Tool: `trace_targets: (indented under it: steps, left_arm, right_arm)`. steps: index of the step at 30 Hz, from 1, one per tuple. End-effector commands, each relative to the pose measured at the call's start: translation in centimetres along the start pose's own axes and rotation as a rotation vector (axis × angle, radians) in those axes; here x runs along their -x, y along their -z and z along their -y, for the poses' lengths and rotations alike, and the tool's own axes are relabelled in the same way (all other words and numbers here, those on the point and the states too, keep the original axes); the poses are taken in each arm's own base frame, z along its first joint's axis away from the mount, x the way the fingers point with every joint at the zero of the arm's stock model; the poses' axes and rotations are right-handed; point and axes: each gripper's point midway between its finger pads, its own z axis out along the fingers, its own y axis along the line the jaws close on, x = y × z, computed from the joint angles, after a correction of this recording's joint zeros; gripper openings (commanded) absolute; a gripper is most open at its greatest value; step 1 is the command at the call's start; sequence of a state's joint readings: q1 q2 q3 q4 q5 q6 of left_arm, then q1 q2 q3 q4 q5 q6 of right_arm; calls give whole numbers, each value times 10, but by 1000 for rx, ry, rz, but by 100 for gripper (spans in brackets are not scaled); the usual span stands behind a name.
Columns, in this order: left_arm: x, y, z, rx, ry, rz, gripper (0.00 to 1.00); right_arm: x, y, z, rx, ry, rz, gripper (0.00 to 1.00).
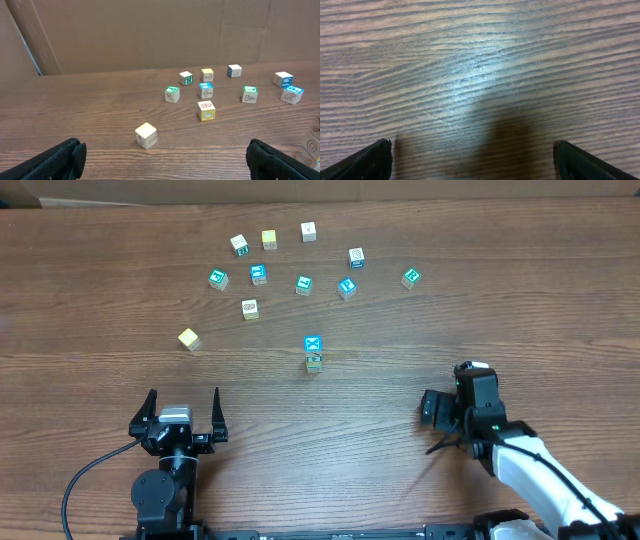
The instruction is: Form a tower
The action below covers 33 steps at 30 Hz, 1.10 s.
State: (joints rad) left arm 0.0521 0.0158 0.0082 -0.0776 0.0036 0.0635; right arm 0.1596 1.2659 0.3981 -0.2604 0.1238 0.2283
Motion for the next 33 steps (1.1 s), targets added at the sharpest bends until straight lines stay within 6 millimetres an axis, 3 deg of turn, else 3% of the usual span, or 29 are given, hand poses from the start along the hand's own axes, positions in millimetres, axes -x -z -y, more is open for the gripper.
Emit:
trace_targets:
  steps: [1, 10, 19, 33]
  left_arm:
    - [1, 0, 0, 1, -27, 8, 100]
    - [1, 0, 0, 1, -27, 8, 100]
    - [1, 0, 0, 1, -27, 8, 100]
    - [1, 0, 0, 1, -27, 8, 100]
  right_arm:
    - [7, 4, 0, 8, -4, 68, 100]
    - [23, 15, -21, 158, 62, 277, 100]
    - [19, 29, -10, 208, 16, 447, 100]
    - [16, 49, 6, 209, -33, 504, 100]
